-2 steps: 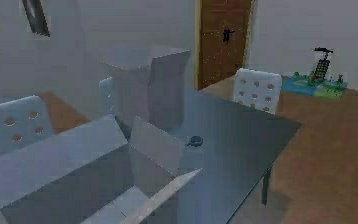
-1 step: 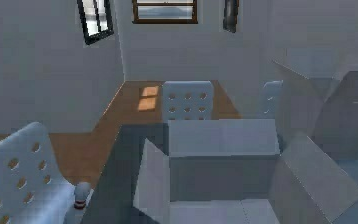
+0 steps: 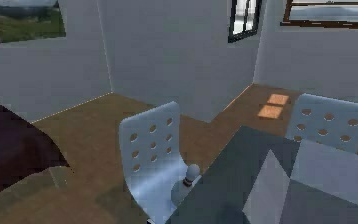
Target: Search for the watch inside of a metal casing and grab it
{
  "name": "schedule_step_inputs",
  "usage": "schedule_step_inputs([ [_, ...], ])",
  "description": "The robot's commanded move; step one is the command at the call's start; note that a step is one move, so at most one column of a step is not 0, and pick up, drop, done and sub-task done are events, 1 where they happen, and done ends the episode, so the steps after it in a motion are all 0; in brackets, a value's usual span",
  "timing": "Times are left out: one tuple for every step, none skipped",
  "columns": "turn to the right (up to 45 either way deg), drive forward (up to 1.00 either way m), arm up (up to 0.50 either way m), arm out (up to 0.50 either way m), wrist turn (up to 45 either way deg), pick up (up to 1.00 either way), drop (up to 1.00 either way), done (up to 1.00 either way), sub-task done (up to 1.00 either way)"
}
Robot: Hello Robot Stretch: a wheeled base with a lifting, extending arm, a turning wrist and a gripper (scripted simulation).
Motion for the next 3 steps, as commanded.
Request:
schedule_step_inputs([
  [-3.0, 0.0, 0.0, 0.0, 0.0, 0.0, 0.0, 0.0, 0.0],
  [45.0, 0.0, 0.0, 0.0, 0.0, 0.0, 0.0, 0.0, 0.0],
  [45.0, 0.0, 0.0, 0.0, 0.0, 0.0, 0.0, 0.0, 0.0],
])
